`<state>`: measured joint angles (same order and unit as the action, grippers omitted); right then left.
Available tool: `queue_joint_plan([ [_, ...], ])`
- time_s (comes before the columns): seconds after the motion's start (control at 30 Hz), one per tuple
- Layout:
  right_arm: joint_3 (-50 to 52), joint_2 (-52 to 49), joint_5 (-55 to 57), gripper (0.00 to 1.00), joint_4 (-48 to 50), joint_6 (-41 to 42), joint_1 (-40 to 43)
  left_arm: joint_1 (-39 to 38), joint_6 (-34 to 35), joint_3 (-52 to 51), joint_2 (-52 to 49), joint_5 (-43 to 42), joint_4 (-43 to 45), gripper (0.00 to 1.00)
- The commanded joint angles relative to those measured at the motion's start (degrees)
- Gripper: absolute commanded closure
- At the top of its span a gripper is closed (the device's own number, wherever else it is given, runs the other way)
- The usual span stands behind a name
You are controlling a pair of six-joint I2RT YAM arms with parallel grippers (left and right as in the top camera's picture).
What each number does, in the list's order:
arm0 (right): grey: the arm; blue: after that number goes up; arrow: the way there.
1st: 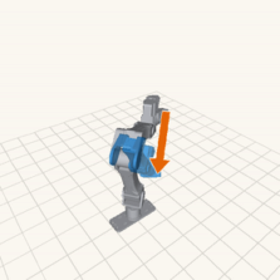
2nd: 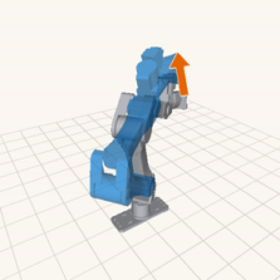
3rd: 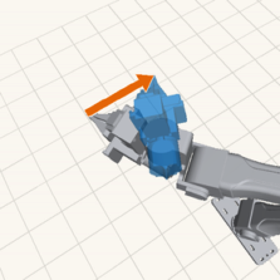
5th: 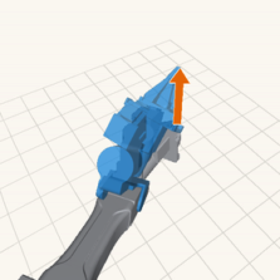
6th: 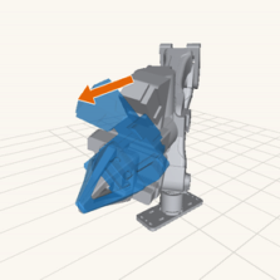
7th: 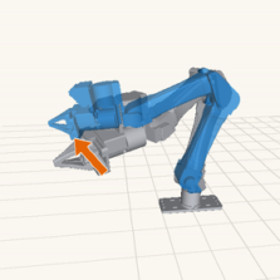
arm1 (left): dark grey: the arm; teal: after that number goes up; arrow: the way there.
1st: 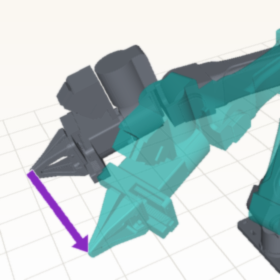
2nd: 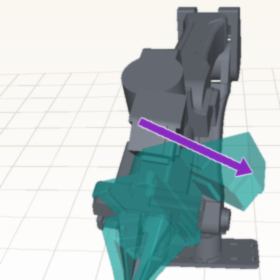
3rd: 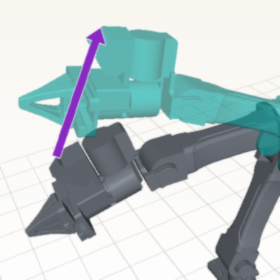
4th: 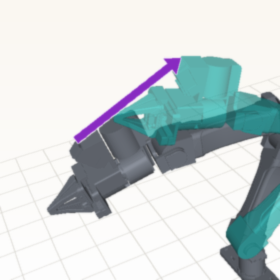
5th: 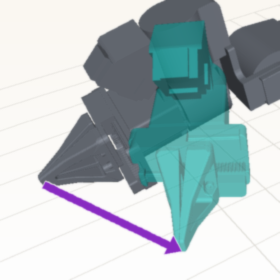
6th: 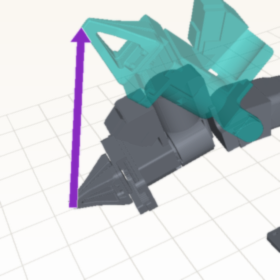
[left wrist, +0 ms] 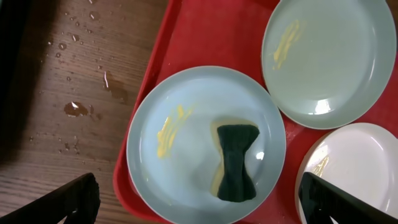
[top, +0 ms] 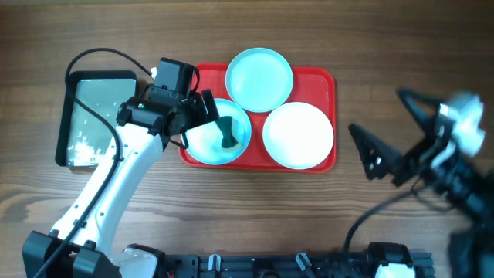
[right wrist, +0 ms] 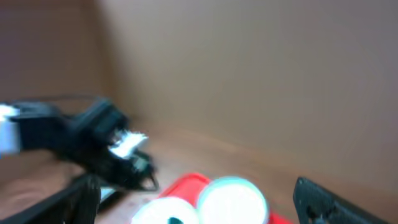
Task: Clean dirty plates on tray and stack at the side
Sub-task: 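Reach the right gripper to the left plate's rim and grip it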
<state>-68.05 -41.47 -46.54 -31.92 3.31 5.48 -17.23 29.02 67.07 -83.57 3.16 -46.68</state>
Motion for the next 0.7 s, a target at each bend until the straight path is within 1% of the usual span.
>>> queue_joint_plan([
  [0.0,-10.99,-13.38,-25.9,0.0,-2.19,-1.46,0.13,0.87,1.95,0.55,0.0,-0.37,-1.05,0.0],
  [0.07,-11.85,-17.79,-30.93,0.0,3.04,4.68,0.11,1.51,1.9,0.55,-0.02,-1.18,-1.64,0.0],
  [0.13,-11.85,-21.44,-30.16,0.01,5.31,9.88,0.11,1.95,1.68,0.55,-0.02,-1.16,-2.16,0.0],
  [0.2,-11.82,-25.29,-22.18,0.11,1.79,11.3,-1.01,2.1,1.64,0.55,-0.02,-1.14,-2.25,0.0],
  [0.27,-11.82,-27.82,-5.79,0.12,-4.59,11.28,-4.66,2.1,1.64,0.55,-0.02,-1.11,-2.21,0.0],
  [0.33,-11.82,-30.14,9.01,0.12,-9.31,11.37,-10.25,2.1,1.44,0.55,-0.02,-1.03,-2.23,0.0],
  [0.37,-11.82,-31.63,14.8,0.12,-10.86,12.0,-13.38,2.1,1.46,0.55,-0.07,-0.87,-2.23,0.04],
  [0.4,-11.82,-32.89,18.03,0.14,-11.56,12.33,-15.58,2.1,1.46,0.55,-0.07,-0.81,-2.23,0.06],
  [0.43,-11.82,-35.93,22.97,0.23,-12.15,13.81,-19.74,2.1,1.46,0.55,-0.07,-0.59,-2.23,0.1],
  [0.47,-11.82,-38.27,25.24,0.28,-12.22,15.21,-22.14,2.1,1.46,0.55,-0.07,-0.48,-2.23,0.11],
  [0.5,-11.82,-40.0,26.34,0.3,-12.07,16.15,-23.63,2.1,1.46,0.55,-0.07,-0.48,-2.23,0.11],
  [0.63,-11.82,-49.77,29.0,0.32,-8.24,18.21,-28.87,2.1,1.46,0.5,-0.07,-0.48,-2.25,0.08],
  [0.67,-11.82,-51.93,29.03,0.35,-7.02,18.1,-29.64,2.1,1.46,0.46,-0.07,-0.5,-2.25,0.08],
])
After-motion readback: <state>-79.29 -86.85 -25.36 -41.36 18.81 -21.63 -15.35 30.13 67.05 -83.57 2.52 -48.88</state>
